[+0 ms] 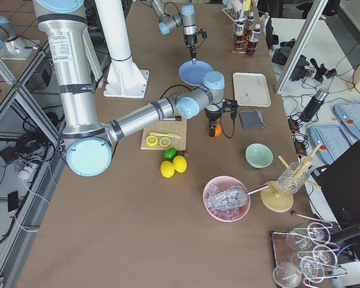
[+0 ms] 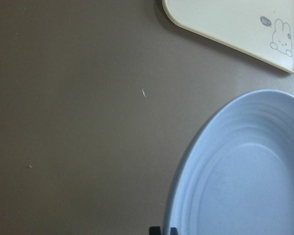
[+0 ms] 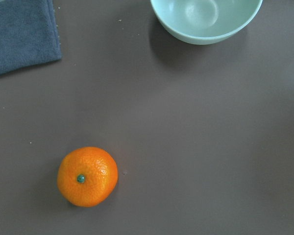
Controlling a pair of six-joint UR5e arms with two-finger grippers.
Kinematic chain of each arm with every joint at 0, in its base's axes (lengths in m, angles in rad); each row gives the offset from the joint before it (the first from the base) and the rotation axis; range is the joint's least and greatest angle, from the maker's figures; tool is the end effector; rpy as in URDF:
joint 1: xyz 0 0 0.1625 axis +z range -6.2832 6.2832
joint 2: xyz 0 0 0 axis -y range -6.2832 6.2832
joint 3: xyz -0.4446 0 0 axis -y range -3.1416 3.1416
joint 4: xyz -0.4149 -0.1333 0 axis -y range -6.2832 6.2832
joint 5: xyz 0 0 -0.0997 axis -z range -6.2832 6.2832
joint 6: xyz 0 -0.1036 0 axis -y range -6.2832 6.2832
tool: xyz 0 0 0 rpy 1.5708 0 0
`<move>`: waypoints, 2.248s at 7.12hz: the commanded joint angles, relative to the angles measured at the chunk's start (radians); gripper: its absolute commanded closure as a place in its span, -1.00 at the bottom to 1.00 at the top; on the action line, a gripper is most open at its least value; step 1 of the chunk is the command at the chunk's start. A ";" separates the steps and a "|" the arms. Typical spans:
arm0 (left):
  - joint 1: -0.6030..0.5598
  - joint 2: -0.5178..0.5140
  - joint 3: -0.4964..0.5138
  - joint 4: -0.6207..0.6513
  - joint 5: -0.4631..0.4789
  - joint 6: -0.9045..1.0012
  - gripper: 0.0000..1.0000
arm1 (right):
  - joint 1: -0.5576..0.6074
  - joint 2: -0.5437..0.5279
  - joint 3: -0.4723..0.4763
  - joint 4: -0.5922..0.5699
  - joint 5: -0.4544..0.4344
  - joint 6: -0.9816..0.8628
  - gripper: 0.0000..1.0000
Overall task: Pick orange to plate
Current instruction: 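Lower the blue plate with the left gripper while the right gripper reaches toward the orange, then close the right gripper around the orange mandarin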
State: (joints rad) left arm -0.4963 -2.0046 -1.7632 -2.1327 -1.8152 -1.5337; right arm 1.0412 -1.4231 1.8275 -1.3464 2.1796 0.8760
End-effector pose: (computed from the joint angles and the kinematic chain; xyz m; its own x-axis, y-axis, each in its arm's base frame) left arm 0.5231 -0.4064 0.2678 0.3379 -0.1421 -0.9304 0.2523 0.9660 -0.0559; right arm -0.2278 -0.5358 0.4491 0.6583 0.0850 0.7479 -0.1517 0.9882 0.0213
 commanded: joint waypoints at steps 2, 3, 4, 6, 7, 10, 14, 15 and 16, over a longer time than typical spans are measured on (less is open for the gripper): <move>0.130 -0.014 0.028 0.001 0.155 -0.048 1.00 | -0.099 0.041 -0.065 0.049 -0.078 0.087 -1.00; 0.128 -0.013 0.031 0.001 0.155 -0.048 1.00 | -0.113 0.041 -0.071 0.049 -0.090 0.089 -1.00; 0.122 -0.010 0.031 0.001 0.155 -0.043 1.00 | -0.133 0.047 -0.076 0.049 -0.110 0.090 -1.00; 0.093 -0.008 0.042 0.001 0.154 -0.039 1.00 | -0.145 0.059 -0.097 0.050 -0.118 0.090 -1.00; 0.084 -0.008 0.050 0.001 0.154 -0.039 1.00 | -0.147 0.072 -0.108 0.050 -0.119 0.090 -1.00; 0.073 0.000 0.051 0.001 0.174 -0.033 -0.94 | -0.167 0.166 -0.198 0.049 -0.147 0.092 -1.00; 0.067 -0.005 0.053 -0.001 0.177 -0.008 -0.96 | -0.199 0.228 -0.348 0.193 -0.208 0.124 -1.00; 0.067 -0.003 0.053 -0.003 0.175 -0.006 -0.96 | -0.223 0.230 -0.390 0.246 -0.222 0.165 -1.00; 0.067 -0.002 0.053 -0.004 0.175 -0.008 -0.96 | -0.225 0.230 -0.390 0.247 -0.224 0.169 -1.00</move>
State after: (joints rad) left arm -0.4292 -2.0079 -1.7104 -2.1353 -1.6393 -1.5409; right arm 0.8272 -1.1944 1.4607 -1.1300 1.9665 1.0280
